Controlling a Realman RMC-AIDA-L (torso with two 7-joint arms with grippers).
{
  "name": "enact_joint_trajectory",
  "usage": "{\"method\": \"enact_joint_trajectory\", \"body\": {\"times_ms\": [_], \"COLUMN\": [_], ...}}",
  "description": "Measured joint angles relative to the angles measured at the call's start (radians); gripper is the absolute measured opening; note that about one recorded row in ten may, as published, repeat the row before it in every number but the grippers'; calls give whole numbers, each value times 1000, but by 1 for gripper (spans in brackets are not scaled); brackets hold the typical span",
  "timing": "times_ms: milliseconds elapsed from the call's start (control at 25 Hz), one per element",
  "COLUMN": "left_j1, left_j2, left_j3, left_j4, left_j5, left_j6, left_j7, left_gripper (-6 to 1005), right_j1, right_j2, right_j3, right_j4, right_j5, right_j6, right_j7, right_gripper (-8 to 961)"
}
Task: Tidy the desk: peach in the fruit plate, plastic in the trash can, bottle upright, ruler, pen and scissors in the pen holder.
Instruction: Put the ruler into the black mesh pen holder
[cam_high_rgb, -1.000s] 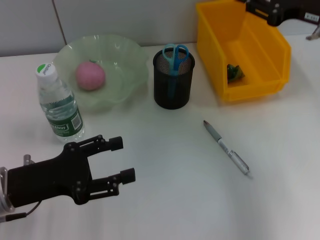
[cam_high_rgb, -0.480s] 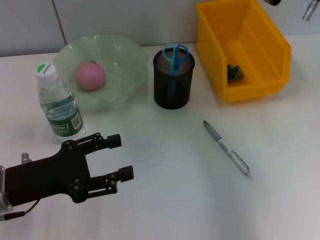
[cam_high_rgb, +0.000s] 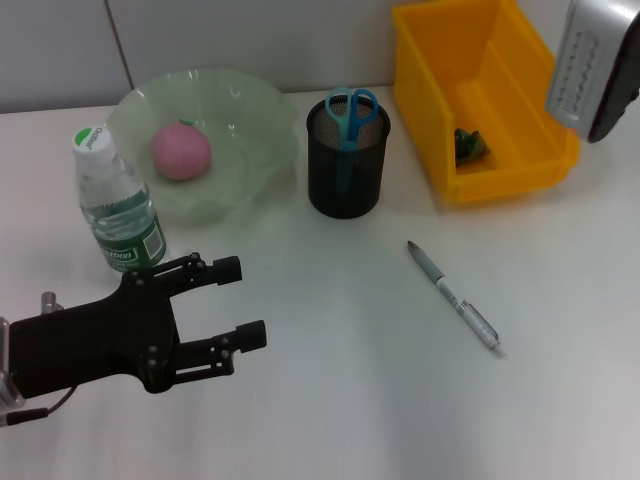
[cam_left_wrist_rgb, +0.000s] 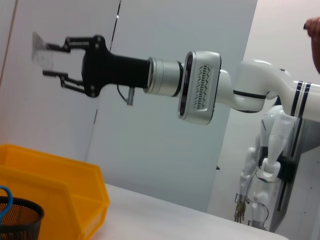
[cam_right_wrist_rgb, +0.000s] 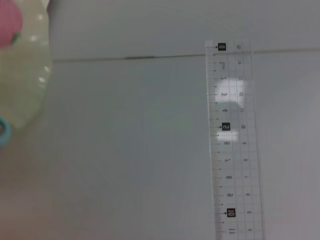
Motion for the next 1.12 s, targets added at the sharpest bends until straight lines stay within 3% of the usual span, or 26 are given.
{"method": "enact_joint_trajectory", "body": {"times_ms": [360, 640, 1120], "left_j1": [3, 12, 12], "left_j2": [-1, -7, -11], "left_j3": [-3, 5, -2], "left_j4": [7, -8, -72], "left_j5": [5, 2, -5], "left_j6": [-21, -56, -99], "left_j7": [122, 178, 264], "left_gripper": [798, 797, 797], "right_j1": [-56, -68, -51], "right_j2": [6, 5, 2], "right_j3": [-92, -118, -212], "right_j4": [11, 69, 114], "right_j5": [289, 327, 314], "right_j6": [5, 6, 14], "right_j7": [-676, -1056, -1307], "right_gripper": [385, 387, 389]}}
